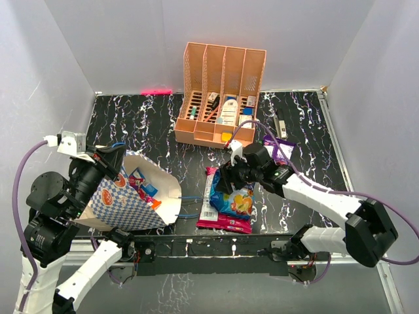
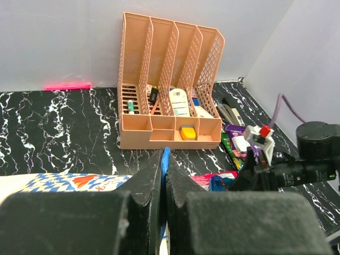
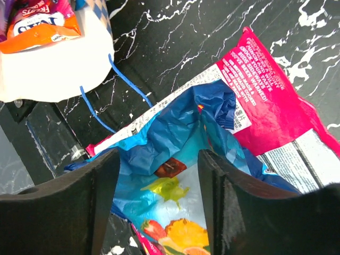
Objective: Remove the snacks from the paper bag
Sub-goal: Place the snack at the center of the board.
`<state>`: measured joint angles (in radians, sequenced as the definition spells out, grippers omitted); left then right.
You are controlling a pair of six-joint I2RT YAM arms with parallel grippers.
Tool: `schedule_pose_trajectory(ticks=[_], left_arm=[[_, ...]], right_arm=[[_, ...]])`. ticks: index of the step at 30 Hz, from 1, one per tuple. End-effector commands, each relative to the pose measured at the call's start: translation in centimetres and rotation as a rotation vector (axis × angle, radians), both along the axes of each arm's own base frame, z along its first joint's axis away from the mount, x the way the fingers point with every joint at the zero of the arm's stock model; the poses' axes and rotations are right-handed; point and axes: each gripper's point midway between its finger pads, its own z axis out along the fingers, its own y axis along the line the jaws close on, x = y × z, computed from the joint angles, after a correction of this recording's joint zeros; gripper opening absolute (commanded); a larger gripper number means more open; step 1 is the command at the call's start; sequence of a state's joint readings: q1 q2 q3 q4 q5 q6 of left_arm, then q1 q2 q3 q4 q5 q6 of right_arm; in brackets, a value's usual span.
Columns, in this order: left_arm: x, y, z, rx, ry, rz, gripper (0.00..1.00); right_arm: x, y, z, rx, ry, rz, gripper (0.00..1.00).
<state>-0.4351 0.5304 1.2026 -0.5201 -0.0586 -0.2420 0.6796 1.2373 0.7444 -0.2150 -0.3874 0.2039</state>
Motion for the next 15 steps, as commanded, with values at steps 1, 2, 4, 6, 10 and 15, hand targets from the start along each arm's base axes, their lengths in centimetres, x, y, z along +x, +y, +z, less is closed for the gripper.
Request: schedule_pose_trajectory(ticks=[1, 2, 4, 6, 10, 15], left_arm=[[-0.5, 0.1, 2.6, -0.017, -0.094, -0.008, 0.0], [-0.5, 0.5, 2.6, -0.017, -0.09, 0.011, 0.0], [-0.5, 1.4, 2.7, -0.018, -0.088, 0.055, 0.0], [-0.5, 2.3, 2.8, -0.023, -0.093, 0.104, 0.0], [-0.8, 3.7, 3.2, -0.03, -0.111, 0.168, 0.0], [-0.9, 4.2, 3.3, -0.034, -0.115, 0.19, 0.0]], right_arm=[[0.6, 0.0, 4.6, 0.029, -0.142, 0.039, 0.66], [0.7, 0.1, 5.4, 0.036, -0.165, 0.041, 0.67], [1.0, 0.4, 6.9, 0.06, -0.207, 0.052, 0.68], [1.1, 1.4, 8.1, 0.09, -0.237, 0.085, 0.69], [1.3, 5.0, 8.7, 0.139, -0.244, 0.168, 0.71], [0.9, 10.4, 6.4, 0.133, -0.18, 0.293, 0.73]])
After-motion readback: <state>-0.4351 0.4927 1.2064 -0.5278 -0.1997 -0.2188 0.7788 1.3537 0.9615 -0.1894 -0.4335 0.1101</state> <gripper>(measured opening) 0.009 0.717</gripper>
